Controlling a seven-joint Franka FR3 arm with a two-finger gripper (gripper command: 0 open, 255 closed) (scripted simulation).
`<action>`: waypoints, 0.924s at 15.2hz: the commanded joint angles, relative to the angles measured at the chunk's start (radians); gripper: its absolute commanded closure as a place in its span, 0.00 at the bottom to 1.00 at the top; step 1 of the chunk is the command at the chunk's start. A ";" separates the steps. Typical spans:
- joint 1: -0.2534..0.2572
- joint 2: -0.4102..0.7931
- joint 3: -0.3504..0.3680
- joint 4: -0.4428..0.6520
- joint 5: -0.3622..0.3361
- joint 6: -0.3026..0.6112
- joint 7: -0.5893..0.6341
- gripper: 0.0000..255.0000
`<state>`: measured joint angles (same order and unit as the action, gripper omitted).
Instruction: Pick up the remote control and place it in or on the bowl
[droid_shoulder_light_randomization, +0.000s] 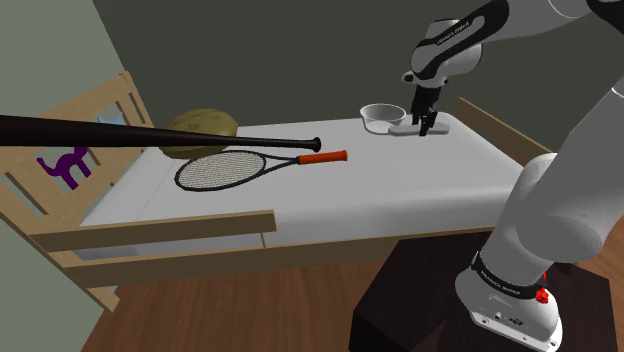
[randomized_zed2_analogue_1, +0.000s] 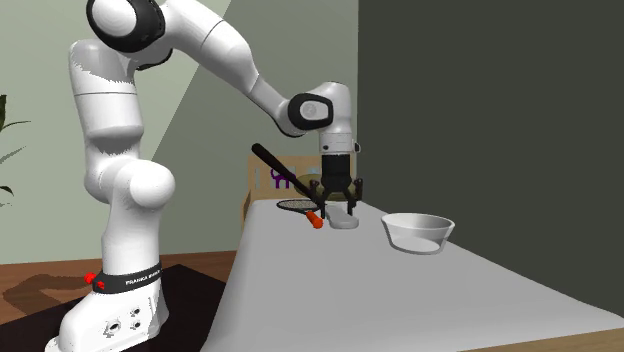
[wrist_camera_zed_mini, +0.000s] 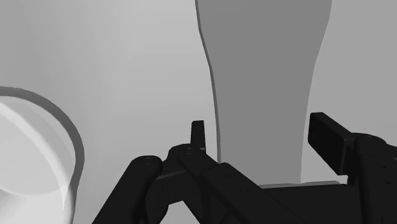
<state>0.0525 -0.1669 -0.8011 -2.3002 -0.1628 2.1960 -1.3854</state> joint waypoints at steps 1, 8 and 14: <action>-0.001 -0.013 0.006 0.020 -0.007 -0.030 0.006 1.00; -0.006 -0.062 0.030 0.079 -0.033 -0.130 0.027 1.00; 0.016 0.271 -0.043 0.353 0.236 -0.162 -0.156 1.00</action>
<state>0.0719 0.0389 -0.8384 -2.0048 0.0170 2.0480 -1.5082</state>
